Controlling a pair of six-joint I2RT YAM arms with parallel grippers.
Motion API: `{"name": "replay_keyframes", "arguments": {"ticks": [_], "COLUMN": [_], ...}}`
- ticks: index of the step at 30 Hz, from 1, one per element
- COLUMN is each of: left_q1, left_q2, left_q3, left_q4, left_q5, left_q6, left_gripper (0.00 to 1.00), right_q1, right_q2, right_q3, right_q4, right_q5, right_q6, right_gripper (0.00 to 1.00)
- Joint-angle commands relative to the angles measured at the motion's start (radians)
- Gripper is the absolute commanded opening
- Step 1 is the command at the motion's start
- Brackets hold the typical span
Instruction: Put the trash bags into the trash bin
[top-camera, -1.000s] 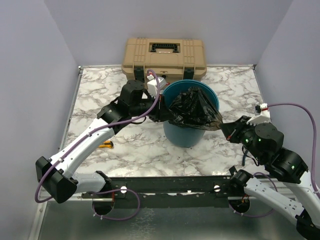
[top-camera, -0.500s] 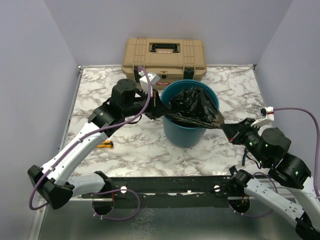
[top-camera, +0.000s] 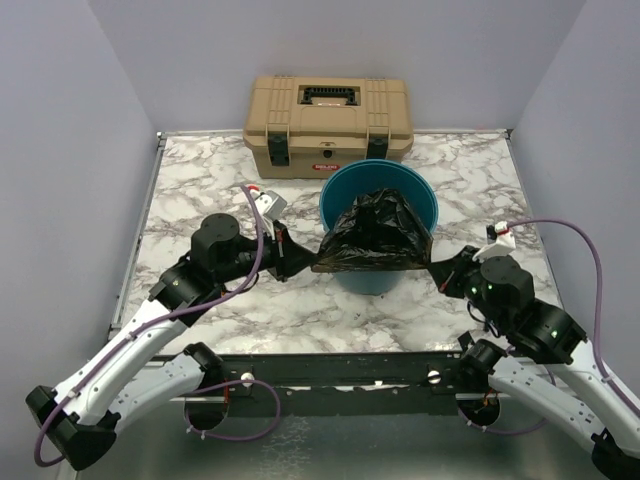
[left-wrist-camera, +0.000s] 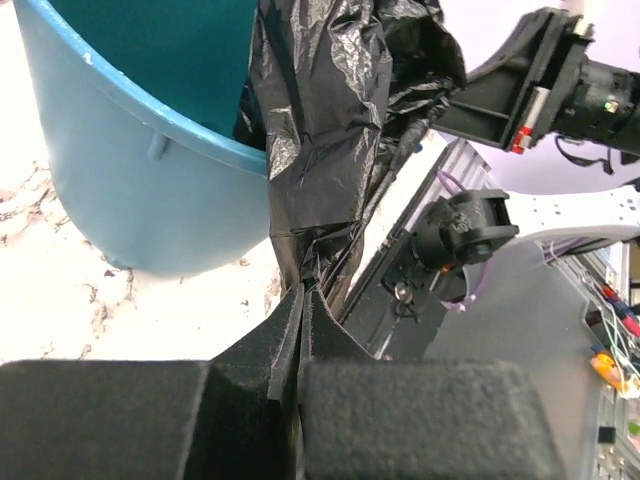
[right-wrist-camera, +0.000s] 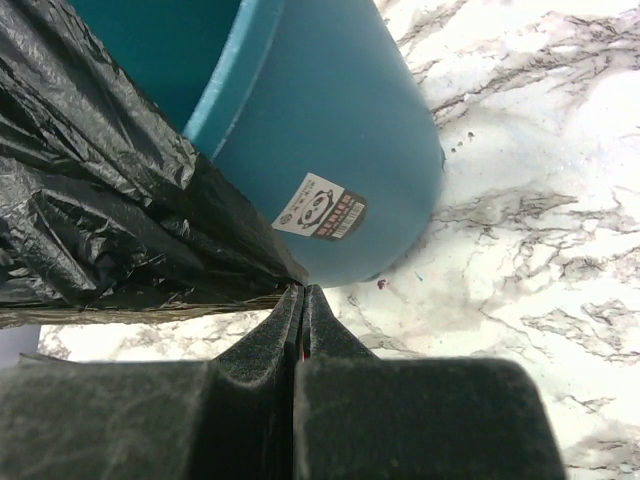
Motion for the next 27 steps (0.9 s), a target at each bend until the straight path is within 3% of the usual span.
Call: {"name": "replay_keyframes", "arguments": {"ticks": [1, 5, 12, 17, 18, 20, 23, 27], "left_q1": [-0.001, -0.001, 0.0, -0.001, 0.0, -0.001, 0.0, 0.0], "left_q2": [0.063, 0.124, 0.133, 0.146, 0.155, 0.169, 0.169, 0.128], "left_q3": [-0.061, -0.06, -0.085, -0.082, -0.069, -0.048, -0.034, -0.036], "left_q4": [0.128, 0.218, 0.231, 0.245, 0.245, 0.239, 0.2, 0.13], "left_q5": [-0.087, -0.2, -0.399, -0.441, -0.433, -0.396, -0.387, -0.411], "left_q6": [0.009, 0.025, 0.022, 0.025, 0.029, 0.035, 0.033, 0.026], "left_gripper": [0.0, 0.0, 0.0, 0.0, 0.04, 0.27, 0.48, 0.82], "right_q1": [-0.002, -0.001, -0.002, -0.002, -0.002, -0.002, -0.001, -0.002], "right_q2": [0.0, 0.043, 0.071, 0.151, 0.172, 0.189, 0.128, 0.036], "right_q3": [-0.01, -0.006, 0.005, 0.03, 0.05, 0.094, 0.138, 0.212], "right_q4": [0.063, 0.102, 0.078, 0.138, 0.125, 0.082, 0.05, 0.092], "right_q5": [0.062, 0.116, 0.367, 0.35, 0.343, 0.335, 0.325, 0.17], "right_q6": [0.008, 0.012, 0.073, 0.001, -0.004, -0.01, -0.046, -0.218], "right_gripper": [0.01, 0.01, 0.01, 0.01, 0.01, 0.01, 0.02, 0.32]}}
